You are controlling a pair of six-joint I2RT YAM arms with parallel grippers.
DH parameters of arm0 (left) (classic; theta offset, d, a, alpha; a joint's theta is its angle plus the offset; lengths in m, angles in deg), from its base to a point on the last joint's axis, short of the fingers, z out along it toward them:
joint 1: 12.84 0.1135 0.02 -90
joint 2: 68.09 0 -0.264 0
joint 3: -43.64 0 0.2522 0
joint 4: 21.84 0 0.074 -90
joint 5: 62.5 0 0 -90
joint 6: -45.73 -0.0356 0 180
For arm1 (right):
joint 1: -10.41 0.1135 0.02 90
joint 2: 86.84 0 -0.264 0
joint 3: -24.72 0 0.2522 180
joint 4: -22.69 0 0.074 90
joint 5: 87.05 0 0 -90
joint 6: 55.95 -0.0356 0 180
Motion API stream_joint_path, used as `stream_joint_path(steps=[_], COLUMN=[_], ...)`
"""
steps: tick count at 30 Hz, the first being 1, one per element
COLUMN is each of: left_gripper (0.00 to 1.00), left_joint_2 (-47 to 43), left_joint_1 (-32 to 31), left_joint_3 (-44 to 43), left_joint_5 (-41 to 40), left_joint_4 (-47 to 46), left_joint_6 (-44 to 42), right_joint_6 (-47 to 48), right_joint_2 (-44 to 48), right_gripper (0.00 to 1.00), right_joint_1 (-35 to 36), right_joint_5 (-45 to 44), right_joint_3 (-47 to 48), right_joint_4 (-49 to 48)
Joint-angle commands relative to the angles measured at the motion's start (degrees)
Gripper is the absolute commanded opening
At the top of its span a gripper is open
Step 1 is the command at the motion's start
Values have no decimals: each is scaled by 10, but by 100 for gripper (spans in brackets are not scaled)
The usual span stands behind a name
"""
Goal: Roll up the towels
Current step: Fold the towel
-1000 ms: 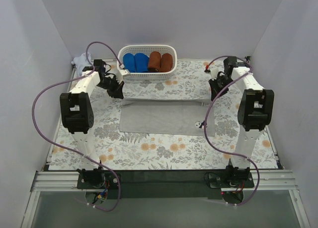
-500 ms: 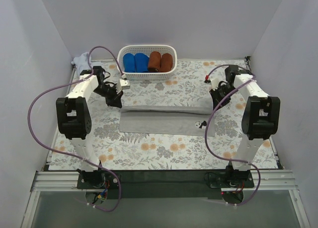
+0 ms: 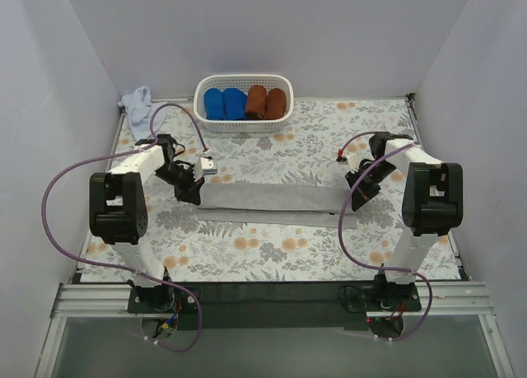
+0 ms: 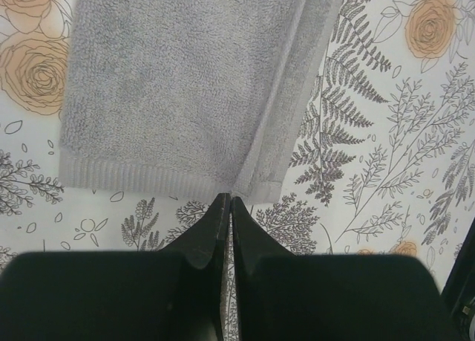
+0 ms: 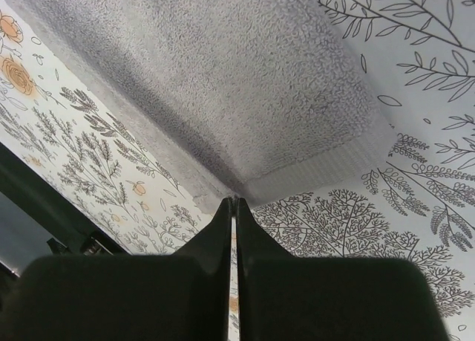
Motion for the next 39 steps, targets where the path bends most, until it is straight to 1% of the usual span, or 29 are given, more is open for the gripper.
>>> stream_joint_path(steps=[1, 6, 11, 14, 18, 22, 26, 32, 33, 34, 35, 36, 37, 38, 39], left_gripper=[0, 0, 0, 0, 0, 0, 0, 0, 0, 3, 7, 13, 18, 27, 31], left_joint_2=[-20, -27, -41, -49, -58, -57, -39, -15, -13, -11, -12, -16, -20, -34, -41], left_joint_1=[-3, -3, -3, -3, -3, -3, -4, -7, -7, -7, -7, -7, -7, -7, -7], left_joint_3=[-1, -26, -62, -65, -42, -8, 20, 21, 18, 14, 12, 7, 5, 3, 0], left_joint_5=[-8, 3, 5, 3, -7, -22, -33, -30, -28, -25, -22, -15, -11, -7, 4], left_joint_4=[-34, -12, 31, 52, 66, 50, 18, -7, -4, 10, 21, 31, 45, 53, 71], left_joint_6=[6, 6, -9, -21, -39, -45, -24, -3, -7, -15, -24, -31, -36, -48, -52], right_joint_6=[-2, -1, 6, 16, 34, 32, 21, 17, 18, 19, 21, 27, 27, 30, 31], right_joint_2=[2, 15, 46, 63, 73, 59, 39, 17, 17, 23, 26, 32, 45, 52, 59], right_gripper=[1, 1, 1, 1, 1, 1, 1, 1, 4, 14, 18, 23, 26, 29, 35], right_joint_1=[-3, -3, -3, -3, -3, -3, -3, 1, 2, 2, 1, 2, 1, 1, 1], right_joint_5=[10, 2, 0, -7, -22, -11, -2, -1, -1, -2, -4, -7, -6, -4, 1], right_joint_3=[11, 31, 38, 23, -10, -30, -39, -41, -42, -41, -42, -41, -36, -31, -25], right_joint_4=[-8, 7, 33, 39, 34, 25, 6, 1, 2, 4, 7, 10, 18, 25, 31])
